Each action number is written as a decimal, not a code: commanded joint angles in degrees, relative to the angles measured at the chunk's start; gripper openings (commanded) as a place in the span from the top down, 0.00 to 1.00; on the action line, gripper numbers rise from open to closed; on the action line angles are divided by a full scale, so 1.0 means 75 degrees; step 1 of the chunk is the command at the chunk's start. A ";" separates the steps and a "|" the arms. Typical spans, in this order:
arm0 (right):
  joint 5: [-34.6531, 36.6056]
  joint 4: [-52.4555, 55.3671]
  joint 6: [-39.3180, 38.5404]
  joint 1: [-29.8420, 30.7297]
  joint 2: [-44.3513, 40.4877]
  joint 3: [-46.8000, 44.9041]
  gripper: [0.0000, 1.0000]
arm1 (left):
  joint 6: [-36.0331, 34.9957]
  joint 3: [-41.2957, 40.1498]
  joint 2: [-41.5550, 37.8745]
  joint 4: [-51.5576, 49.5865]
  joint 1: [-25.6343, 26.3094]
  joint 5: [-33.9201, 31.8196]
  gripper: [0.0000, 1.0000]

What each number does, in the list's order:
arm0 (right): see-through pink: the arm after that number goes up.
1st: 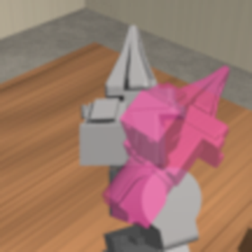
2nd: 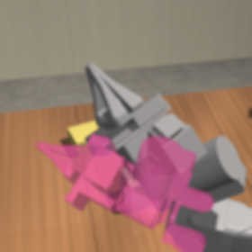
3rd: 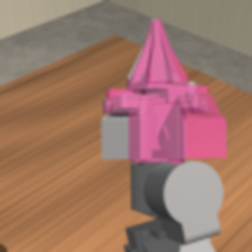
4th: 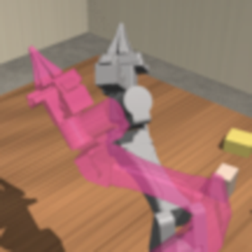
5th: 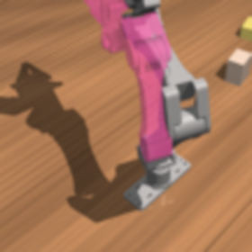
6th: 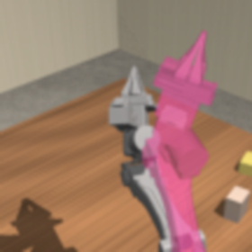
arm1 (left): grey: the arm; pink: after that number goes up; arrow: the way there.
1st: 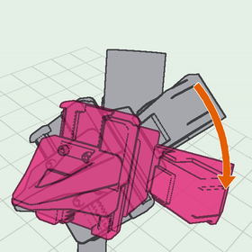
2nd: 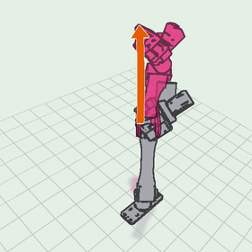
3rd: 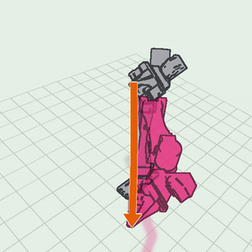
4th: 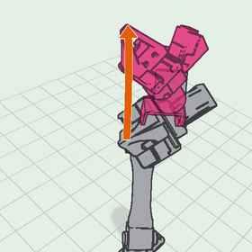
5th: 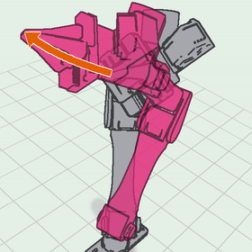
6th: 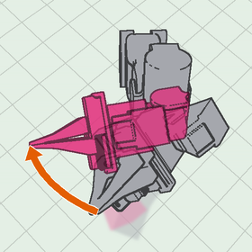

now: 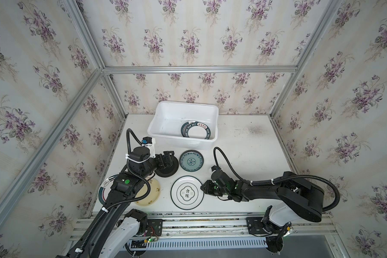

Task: Place the plates into the plastic bin on the countertop
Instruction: Pick up the plate from the bottom-center of the table.

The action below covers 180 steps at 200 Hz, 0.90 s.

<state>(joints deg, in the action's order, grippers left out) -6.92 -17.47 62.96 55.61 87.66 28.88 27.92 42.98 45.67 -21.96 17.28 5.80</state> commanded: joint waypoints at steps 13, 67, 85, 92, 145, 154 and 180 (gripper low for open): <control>0.0241 0.0250 -0.0121 0.0009 -0.0012 0.0124 0.85 | -0.0049 0.0000 -0.0030 0.0232 -0.0007 -0.0105 0.01; 0.0771 0.0675 -0.0091 0.0006 -0.0691 -0.0171 0.96 | -0.0051 -0.0019 -0.0008 0.0255 -0.0007 -0.0094 0.00; 0.0953 0.0875 -0.0106 0.0013 -0.1044 -0.0270 0.99 | -0.0032 -0.0017 -0.0001 0.0279 -0.0007 -0.0036 0.00; 0.1060 0.0978 -0.0099 0.0004 -0.1204 -0.0308 1.00 | -0.0031 -0.0025 0.0004 0.0278 -0.0007 -0.0015 0.01; 0.1781 0.1670 0.0002 -0.0165 -0.2895 -0.0790 1.00 | -0.0111 0.0042 0.0172 0.0299 0.0003 0.0247 0.01; 0.1810 0.1739 0.0030 -0.0290 -0.3259 -0.0917 1.00 | -0.0099 0.0065 0.0235 0.0296 0.0005 0.0312 0.01; 0.1912 0.2282 -0.0032 -0.0618 -0.4389 -0.1097 1.00 | -0.0045 0.0084 0.0410 0.0398 0.0005 0.0418 0.00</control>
<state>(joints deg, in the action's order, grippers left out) 5.04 -3.20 62.59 52.56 60.45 21.04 27.53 43.11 47.97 -21.78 17.30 7.55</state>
